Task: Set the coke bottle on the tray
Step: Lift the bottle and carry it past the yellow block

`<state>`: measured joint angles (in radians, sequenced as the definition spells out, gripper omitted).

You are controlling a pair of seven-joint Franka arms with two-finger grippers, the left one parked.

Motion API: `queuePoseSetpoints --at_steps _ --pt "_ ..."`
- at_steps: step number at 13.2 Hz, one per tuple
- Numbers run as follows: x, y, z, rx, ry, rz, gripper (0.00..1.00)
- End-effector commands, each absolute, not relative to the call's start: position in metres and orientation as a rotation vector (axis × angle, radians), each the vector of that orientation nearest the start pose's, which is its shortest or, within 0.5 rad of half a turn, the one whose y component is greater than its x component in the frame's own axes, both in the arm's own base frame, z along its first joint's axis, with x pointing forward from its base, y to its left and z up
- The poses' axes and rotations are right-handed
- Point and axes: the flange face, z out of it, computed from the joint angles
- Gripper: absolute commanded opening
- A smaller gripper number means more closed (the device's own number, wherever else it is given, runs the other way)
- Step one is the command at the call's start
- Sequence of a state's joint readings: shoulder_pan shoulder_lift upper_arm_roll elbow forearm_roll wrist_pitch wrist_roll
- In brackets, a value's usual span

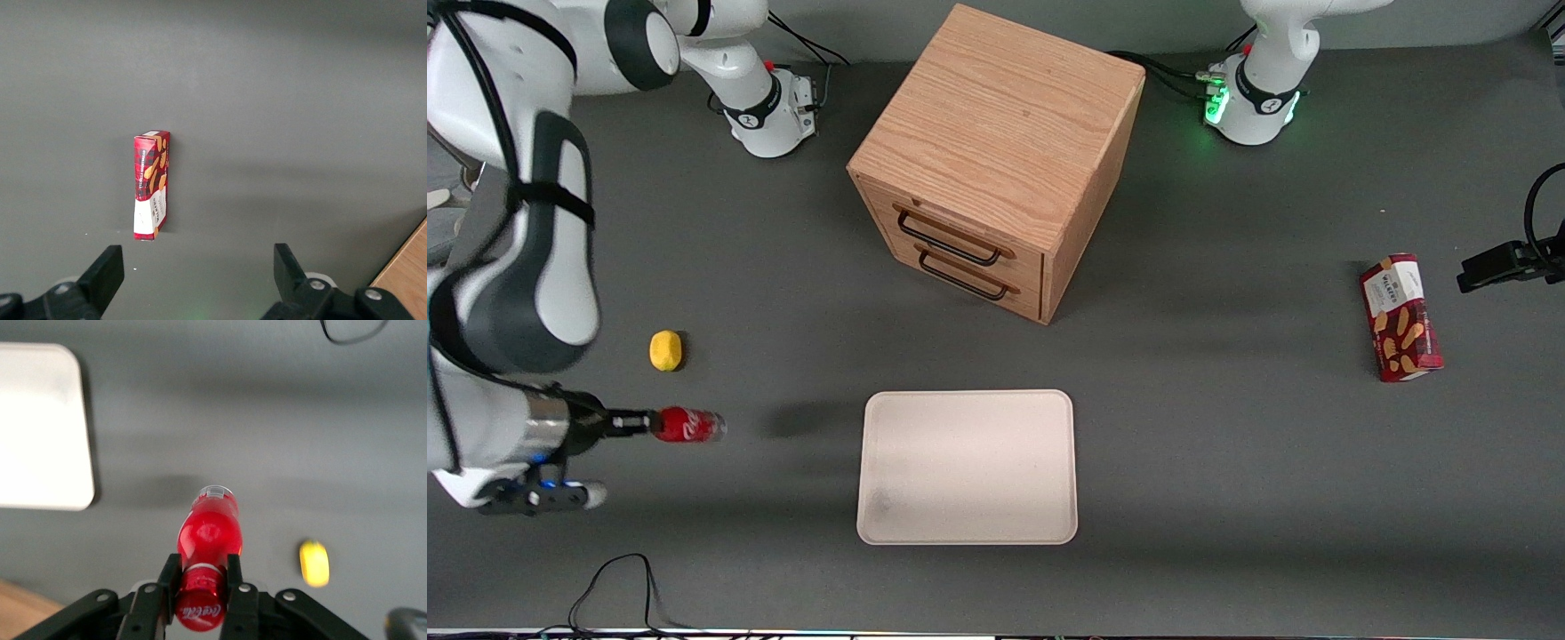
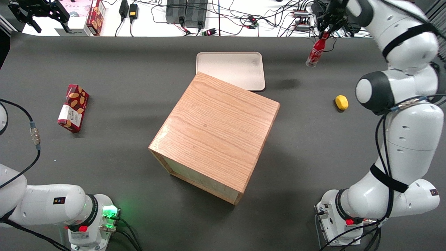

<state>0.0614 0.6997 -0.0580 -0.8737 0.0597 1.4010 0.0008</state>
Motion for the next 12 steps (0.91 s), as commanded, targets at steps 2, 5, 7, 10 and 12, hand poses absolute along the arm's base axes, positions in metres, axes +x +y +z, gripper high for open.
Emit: queuePoseSetpoints --at_steps 2,5,7,10,12 --pt "0.673 0.019 0.573 -3.132 0.013 0.257 0.0" --pt "0.633 0.016 0.62 -3.139 0.004 0.33 0.0" --pt "0.61 0.013 0.634 -3.134 -0.003 0.349 0.0" --pt "0.594 0.013 0.633 -3.15 -0.007 0.331 0.0" --pt "0.596 0.019 0.631 -3.149 -0.003 0.336 0.0"
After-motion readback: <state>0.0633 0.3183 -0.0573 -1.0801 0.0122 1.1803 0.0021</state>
